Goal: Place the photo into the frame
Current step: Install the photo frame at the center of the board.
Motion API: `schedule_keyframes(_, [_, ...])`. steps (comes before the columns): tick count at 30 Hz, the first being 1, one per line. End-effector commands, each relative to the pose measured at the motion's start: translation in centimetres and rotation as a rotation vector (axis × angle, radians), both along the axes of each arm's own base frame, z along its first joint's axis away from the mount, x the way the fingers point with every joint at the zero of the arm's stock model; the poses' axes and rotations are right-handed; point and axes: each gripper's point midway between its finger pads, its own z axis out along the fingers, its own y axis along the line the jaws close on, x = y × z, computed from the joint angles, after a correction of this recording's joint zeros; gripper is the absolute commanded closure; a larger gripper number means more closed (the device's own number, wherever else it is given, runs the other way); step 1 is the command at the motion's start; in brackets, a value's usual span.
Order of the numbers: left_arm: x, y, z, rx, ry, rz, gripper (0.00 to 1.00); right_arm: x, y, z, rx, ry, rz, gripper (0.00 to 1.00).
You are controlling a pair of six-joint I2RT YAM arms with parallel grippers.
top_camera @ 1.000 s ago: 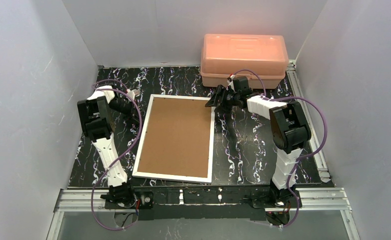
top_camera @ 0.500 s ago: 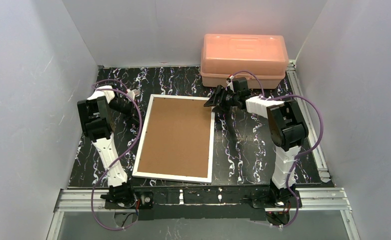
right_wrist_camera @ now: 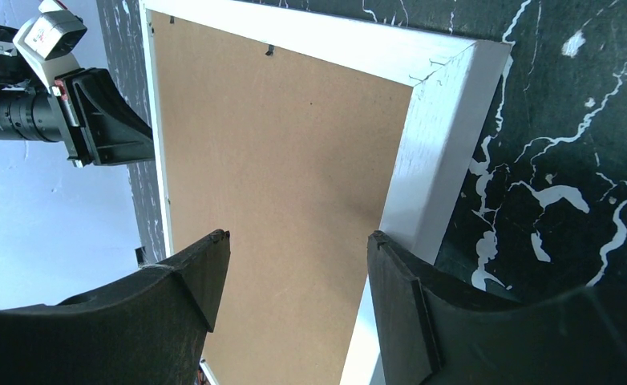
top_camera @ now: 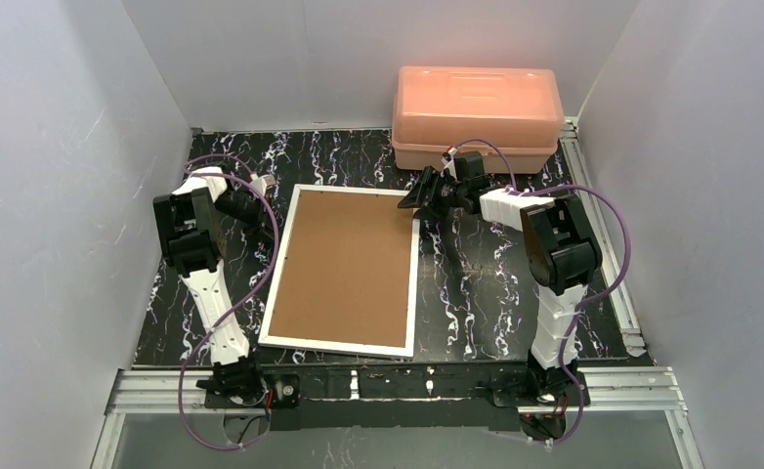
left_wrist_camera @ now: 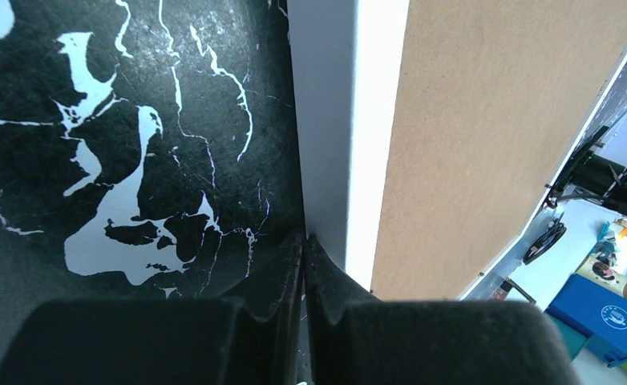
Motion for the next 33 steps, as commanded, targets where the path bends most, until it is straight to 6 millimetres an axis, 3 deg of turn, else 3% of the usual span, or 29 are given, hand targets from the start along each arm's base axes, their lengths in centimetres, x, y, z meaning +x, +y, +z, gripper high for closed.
schedule_keyframes(1, [0.1, 0.0, 0.9, 0.018, -0.026, -0.012, 0.97, -2.4, -0.3, -1.6, -0.042, 0.074, 0.024, 0.28])
schedule_keyframes(19, [-0.3, -0.2, 0.3, 0.033, -0.022, -0.025, 1.00, -3.4, -0.6, -0.6, -0.053, 0.103, 0.036, 0.27])
schedule_keyframes(33, [-0.5, -0.4, 0.1, 0.029, -0.021, -0.032, 1.00, -1.5, -0.1, -1.3, -0.055, 0.044, -0.013, 0.27])
